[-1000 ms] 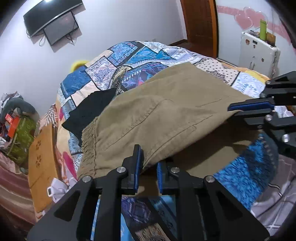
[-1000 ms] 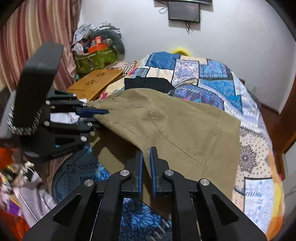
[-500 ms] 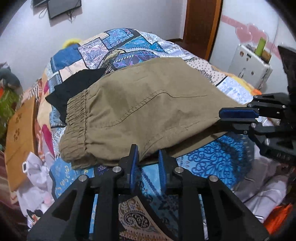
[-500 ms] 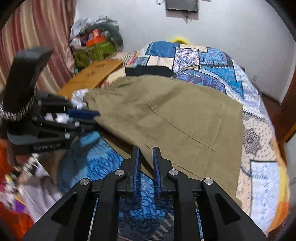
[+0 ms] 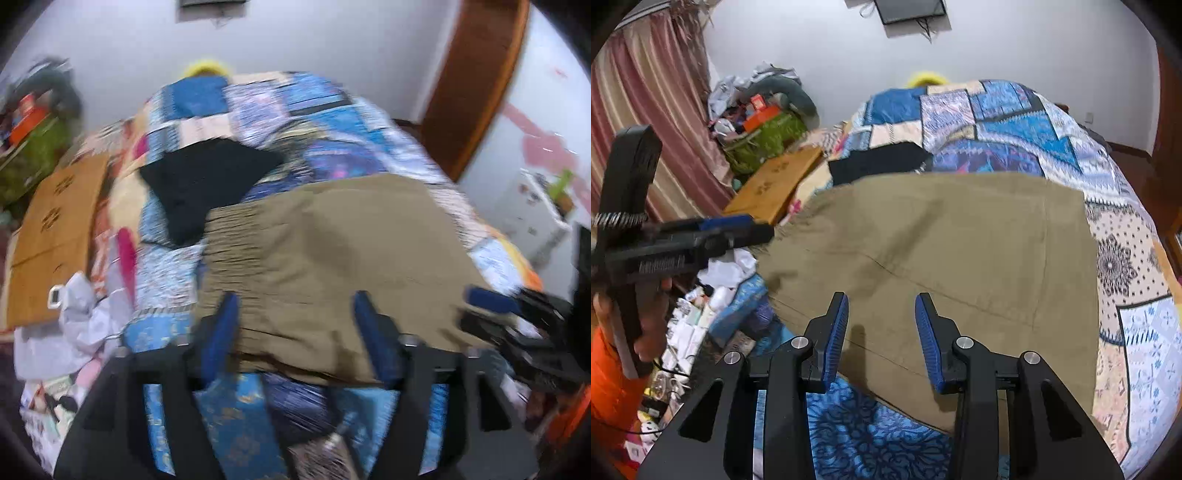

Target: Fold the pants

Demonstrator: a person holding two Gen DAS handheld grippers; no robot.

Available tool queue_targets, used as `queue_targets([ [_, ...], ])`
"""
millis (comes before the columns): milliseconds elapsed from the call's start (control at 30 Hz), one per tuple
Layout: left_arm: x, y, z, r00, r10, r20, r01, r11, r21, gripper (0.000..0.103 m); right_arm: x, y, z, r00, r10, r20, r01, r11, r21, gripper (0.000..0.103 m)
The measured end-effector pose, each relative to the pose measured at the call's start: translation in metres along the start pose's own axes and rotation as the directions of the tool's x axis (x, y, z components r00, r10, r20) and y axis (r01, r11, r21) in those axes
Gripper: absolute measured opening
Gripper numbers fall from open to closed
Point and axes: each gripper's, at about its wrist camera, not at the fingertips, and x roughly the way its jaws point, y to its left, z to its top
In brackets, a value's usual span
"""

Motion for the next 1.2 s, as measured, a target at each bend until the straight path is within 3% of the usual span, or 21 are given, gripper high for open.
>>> queue_targets([
  [67,0.018,0.013,-0.004,0.998,0.051,-0.025,-0.052,0.997,-0.053,0.084,0.006,-0.007,-0.007,0.999,-0.027,-0.023,0.027,1.000,0.006,0.034],
  [200,0.049,0.027,-0.020,0.993,0.047,-0.110,-0.056,0.995,-0.082,0.085,0.002,-0.028,-0.022,0.997,-0.073,-0.032,0.074,0.996,0.042,0.034],
  [467,0.046,0.032,-0.035,0.995,0.046,-0.084,-0.052,0.996,-0.071,0.090,-0.038,-0.066,-0.044,0.981,-0.188,-0.039,0.191,0.977,0.090,0.034],
  [533,0.046,0.031,-0.037,0.995,0.064,-0.077,-0.069,0.996,-0.064,0.094,-0.048,-0.079,-0.052,0.983,-0.178,-0.041,0.182,0.972,0.150,0.040],
  [633,0.047,0.029,-0.040,0.994,0.088,-0.067,-0.092,0.994,-0.062,0.095,-0.059,-0.091,-0.062,0.972,-0.230,-0.050,0.235,0.956,0.177,0.040],
  [800,0.046,0.027,-0.036,0.992,0.095,-0.081,-0.098,0.995,-0.034,0.095,-0.066,-0.105,-0.073,0.964,-0.252,-0.078,0.263,0.942,0.208,0.040],
  [967,0.032,0.015,-0.018,0.990,0.127,-0.063,-0.123,0.990,0.063,0.094,-0.070,-0.109,-0.056,0.970,-0.228,-0.080,0.240,0.949,0.205,0.043],
  [1100,0.016,0.007,0.006,0.993,0.118,-0.003,-0.118,0.988,0.097,0.094,-0.072,-0.113,-0.022,0.980,-0.197,-0.006,0.194,0.961,0.196,0.045],
  [1200,0.015,0.006,0.027,0.991,0.131,0.031,-0.133,0.987,0.094,0.094,-0.069,-0.116,0.004,0.980,-0.193,0.055,0.181,0.967,0.181,0.055],
])
